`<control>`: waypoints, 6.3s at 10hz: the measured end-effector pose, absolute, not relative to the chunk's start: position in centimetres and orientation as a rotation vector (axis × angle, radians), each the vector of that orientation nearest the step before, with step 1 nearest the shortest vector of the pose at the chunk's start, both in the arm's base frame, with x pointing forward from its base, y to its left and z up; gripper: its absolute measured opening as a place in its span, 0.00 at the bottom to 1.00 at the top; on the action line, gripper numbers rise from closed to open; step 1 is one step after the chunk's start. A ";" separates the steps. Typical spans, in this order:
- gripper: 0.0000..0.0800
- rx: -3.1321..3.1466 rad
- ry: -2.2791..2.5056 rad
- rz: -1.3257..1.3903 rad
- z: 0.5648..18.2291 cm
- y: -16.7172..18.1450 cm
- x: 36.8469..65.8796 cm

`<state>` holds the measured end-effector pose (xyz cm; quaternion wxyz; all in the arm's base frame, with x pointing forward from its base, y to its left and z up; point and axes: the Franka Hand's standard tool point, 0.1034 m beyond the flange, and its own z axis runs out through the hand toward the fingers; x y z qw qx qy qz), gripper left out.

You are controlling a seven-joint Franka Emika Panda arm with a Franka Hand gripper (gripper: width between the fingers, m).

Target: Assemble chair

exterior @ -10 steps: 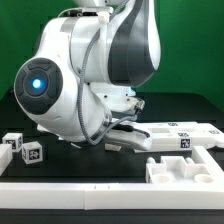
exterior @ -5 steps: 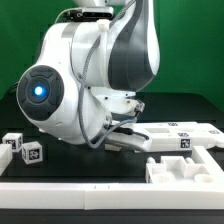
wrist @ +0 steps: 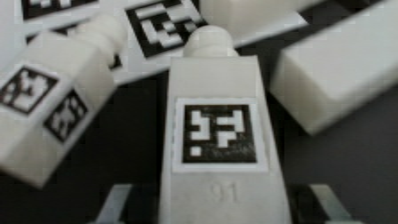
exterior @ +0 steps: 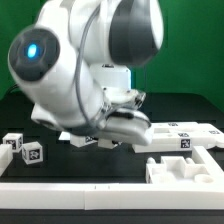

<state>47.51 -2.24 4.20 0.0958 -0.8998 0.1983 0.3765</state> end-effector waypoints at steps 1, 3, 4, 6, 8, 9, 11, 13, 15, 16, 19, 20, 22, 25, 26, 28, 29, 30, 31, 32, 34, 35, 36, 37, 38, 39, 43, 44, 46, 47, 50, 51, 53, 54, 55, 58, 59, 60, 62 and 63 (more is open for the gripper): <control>0.36 -2.689 0.571 1.049 6.4 -1.8 48.9; 0.36 -2.812 0.524 0.778 9.5 -0.4 51.6; 0.36 -2.876 0.487 0.701 9.1 0.2 50.7; 0.36 -2.933 0.512 0.467 8.7 0.0 51.7; 0.36 -2.999 0.436 0.243 12.0 2.2 53.9; 0.36 -3.008 0.373 0.036 14.5 3.7 56.3; 0.36 -3.005 0.364 -0.305 15.2 5.8 55.6; 0.36 -2.990 0.365 -0.477 15.0 5.8 55.6; 0.36 -2.983 0.263 -0.672 14.5 7.3 56.1; 0.36 -2.981 0.190 -0.745 14.1 8.5 57.3; 0.36 -2.981 0.064 -0.872 13.2 9.6 58.2; 0.36 -2.978 0.065 -0.877 13.4 9.7 58.2; 0.36 -2.988 0.062 -0.831 13.0 10.1 58.2; 0.36 -3.008 -0.007 -0.797 12.8 12.6 61.1; 0.36 -3.016 -0.007 -0.761 12.6 12.7 60.8; 0.36 -3.018 -0.015 -0.762 12.4 12.8 60.9; 0.36 -3.033 -0.044 -0.758 11.5 13.0 60.9; 0.36 -3.042 -0.058 -0.763 10.8 13.1 61.0; 0.36 -3.049 -0.066 -0.764 10.6 12.7 61.2; 0.36 -3.053 -0.062 -0.758 10.3 12.4 61.2; 0.36 -3.056 -0.066 -0.761 9.9 12.5 61.1; 0.36 -3.055 -0.065 -0.772 9.8 12.3 61.1; 0.36 -3.053 -0.067 -0.786 9.8 12.3 61.2; 0.36 -3.057 -0.069 -0.782 9.4 12.3 61.2; 0.36 -3.061 -0.070 -0.777 9.0 12.2 61.2; 0.36 -3.066 -0.075 -0.772 8.6 12.2 61.0; 0.36 -3.054 -0.082 -0.832 8.4 12.2 60.9; 0.36 -3.055 -0.078 -0.830 8.4 12.0 61.0; 0.36 -3.068 -0.074 -0.775 8.2 12.0 60.9; 0.63 -3.070 -0.051 -0.753 8.6 11.5 61.4; 0.80 -3.110 0.005 -0.439 7.8 12.1 61.1; 0.80 -3.116 0.025 -0.327 7.9 11.9 61.1; 0.81 -3.125 0.070 -0.122 7.8 12.2 60.5; 0.81 -3.124 0.093 -0.126 7.8 12.1 60.6; 0.78 -3.123 0.118 -0.127 7.8 12.1 60.6; 0.56 -3.095 0.372 -0.124 7.7 12.1 60.6; 0.35 -3.079 0.467 -0.122 7.7 12.1 60.6; 0.36 -3.053 0.600 -0.122 7.7 12.2 60.6; 0.36 -2.916 1.020 -0.149 7.6 12.4 60.7; 0.36 -2.802 1.259 -0.131 7.6 12.5 60.7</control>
Offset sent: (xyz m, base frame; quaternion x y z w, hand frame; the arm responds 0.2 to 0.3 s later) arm -0.0120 0.0156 0.0098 -0.0934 0.1711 -0.0631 0.9788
